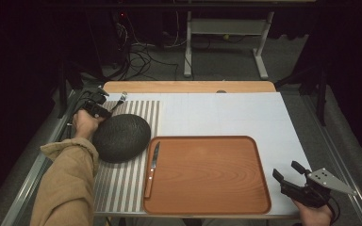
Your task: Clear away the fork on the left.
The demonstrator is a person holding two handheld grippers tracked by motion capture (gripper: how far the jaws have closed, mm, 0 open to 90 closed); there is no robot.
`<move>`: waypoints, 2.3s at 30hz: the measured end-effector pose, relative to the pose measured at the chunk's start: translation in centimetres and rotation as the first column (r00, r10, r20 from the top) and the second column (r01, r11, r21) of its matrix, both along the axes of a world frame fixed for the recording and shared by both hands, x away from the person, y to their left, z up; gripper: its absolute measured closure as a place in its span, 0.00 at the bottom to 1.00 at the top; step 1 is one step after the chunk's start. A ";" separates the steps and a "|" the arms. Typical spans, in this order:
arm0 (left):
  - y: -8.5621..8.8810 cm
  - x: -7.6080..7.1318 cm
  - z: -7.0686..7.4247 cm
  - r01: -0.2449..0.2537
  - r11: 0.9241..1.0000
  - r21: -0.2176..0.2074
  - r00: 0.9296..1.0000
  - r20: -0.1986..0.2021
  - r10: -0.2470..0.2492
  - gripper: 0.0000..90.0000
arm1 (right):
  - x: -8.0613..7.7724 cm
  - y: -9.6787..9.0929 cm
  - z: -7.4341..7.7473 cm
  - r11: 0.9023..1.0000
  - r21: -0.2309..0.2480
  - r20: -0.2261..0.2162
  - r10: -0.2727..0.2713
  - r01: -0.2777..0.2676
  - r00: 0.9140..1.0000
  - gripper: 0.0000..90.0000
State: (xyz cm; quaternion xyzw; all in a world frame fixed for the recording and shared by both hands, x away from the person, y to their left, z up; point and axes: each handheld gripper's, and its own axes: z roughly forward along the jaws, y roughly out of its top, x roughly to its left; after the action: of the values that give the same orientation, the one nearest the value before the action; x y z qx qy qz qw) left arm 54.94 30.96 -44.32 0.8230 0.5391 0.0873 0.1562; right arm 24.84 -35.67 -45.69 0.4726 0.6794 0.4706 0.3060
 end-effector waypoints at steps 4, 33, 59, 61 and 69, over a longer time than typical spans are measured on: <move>-0.1 -0.2 0.0 -0.004 1.000 0.007 1.000 0.006 0.003 0.81 | 0.0 0.0 0.0 1.000 0.002 0.002 0.000 0.000 1.000 0.26; -0.4 -4.0 3.9 -0.005 1.000 -0.028 0.992 0.127 0.009 0.81 | 0.0 0.2 0.1 1.000 0.004 0.010 0.030 -0.030 1.000 0.27; -4.1 -10.8 6.8 0.114 0.989 -0.094 0.977 0.193 -0.094 0.81 | -0.1 0.4 0.2 0.998 0.001 0.022 0.059 -0.059 0.998 0.27; -4.5 -11.3 6.9 0.127 0.988 -0.091 0.975 0.193 -0.107 0.81 | -0.1 0.4 0.2 0.998 0.000 0.022 0.059 -0.059 0.998 0.27; -5.8 -13.3 7.0 0.154 0.982 -0.107 0.972 0.197 -0.131 0.81 | -0.2 0.4 0.2 0.998 0.006 0.030 0.059 -0.059 0.998 0.27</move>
State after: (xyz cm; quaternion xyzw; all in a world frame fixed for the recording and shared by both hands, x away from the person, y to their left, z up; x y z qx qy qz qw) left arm 41.65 25.18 -37.33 0.8366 0.4656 0.1208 0.2622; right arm 24.68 -35.28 -45.47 0.4464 0.6869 0.4885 0.3004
